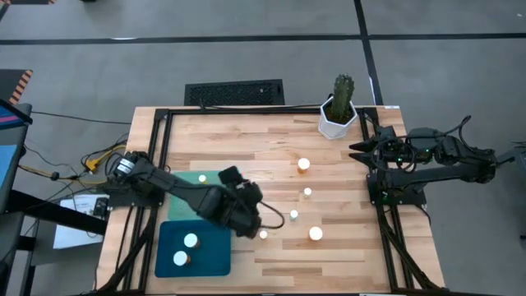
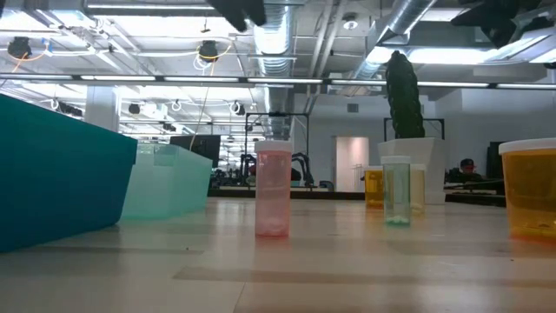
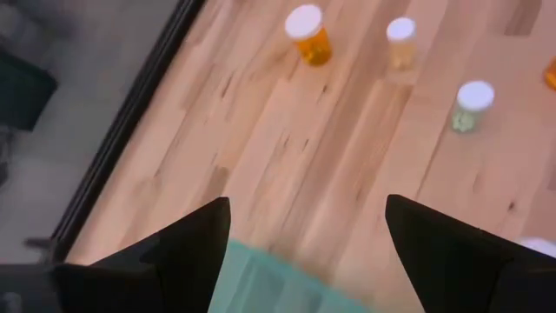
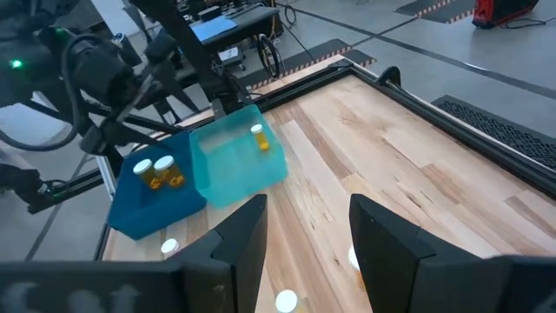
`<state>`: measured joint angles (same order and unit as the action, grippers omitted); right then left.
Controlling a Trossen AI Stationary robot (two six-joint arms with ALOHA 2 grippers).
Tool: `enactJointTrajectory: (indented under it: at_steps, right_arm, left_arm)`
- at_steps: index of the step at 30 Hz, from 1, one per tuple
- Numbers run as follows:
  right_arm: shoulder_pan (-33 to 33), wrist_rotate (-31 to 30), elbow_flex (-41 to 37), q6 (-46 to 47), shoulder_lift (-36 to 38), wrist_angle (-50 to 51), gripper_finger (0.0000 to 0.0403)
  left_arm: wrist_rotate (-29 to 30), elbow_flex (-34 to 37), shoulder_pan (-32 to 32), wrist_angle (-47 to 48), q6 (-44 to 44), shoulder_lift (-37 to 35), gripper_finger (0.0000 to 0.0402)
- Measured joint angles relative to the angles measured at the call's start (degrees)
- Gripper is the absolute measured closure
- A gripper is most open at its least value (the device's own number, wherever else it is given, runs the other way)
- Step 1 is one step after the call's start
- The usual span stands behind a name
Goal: Pick and place medicine bottles into bin by pill shape (circle, oval)
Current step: Put the small pink pill bottle into the green bin
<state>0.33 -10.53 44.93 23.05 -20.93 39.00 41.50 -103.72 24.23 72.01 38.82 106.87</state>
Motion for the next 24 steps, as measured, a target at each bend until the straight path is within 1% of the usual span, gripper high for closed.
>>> enactJointTrajectory:
  at_steps: [3,8,14,16,19,21,24]
  right_arm:
    - [-0.02,0.01,0.0,0.79,0.0,0.02,0.0228]
    - [-0.01,0.01,0.0,1.32,0.0,0.0,0.0228]
    - [-0.02,0.01,0.0,2.47,0.0,0.02,0.0228]
    - [-0.02,0.01,0.0,2.51,0.0,0.04,0.0228]
    - [-0.02,0.02,0.0,2.52,0.0,0.18,0.0228]
    - [0.01,0.05,0.0,2.52,0.0,1.27,0.0228]
    - [0.01,0.09,0.0,2.6,0.0,3.81,0.0228]
  left_arm:
    - [-2.84,0.0,-1.75,-3.75,-6.22,0.0,0.0099]
    - [-6.22,0.02,-3.04,-8.56,-13.6,0.0,0.0099]
    - [-12.91,2.6,-2.59,-20.65,-18.27,0.04,0.0099]
    - [-15.09,4.77,-2.17,-25.88,-18.46,-0.03,0.0099]
    - [-17.36,8.75,-1.6,-30.83,-15.52,0.07,0.0099]
    - [-17.15,11.18,-1.01,-33.98,-13.08,0.06,0.0099]
    - [-16.41,15.85,-0.11,-38.53,-7.1,0.04,0.0099]
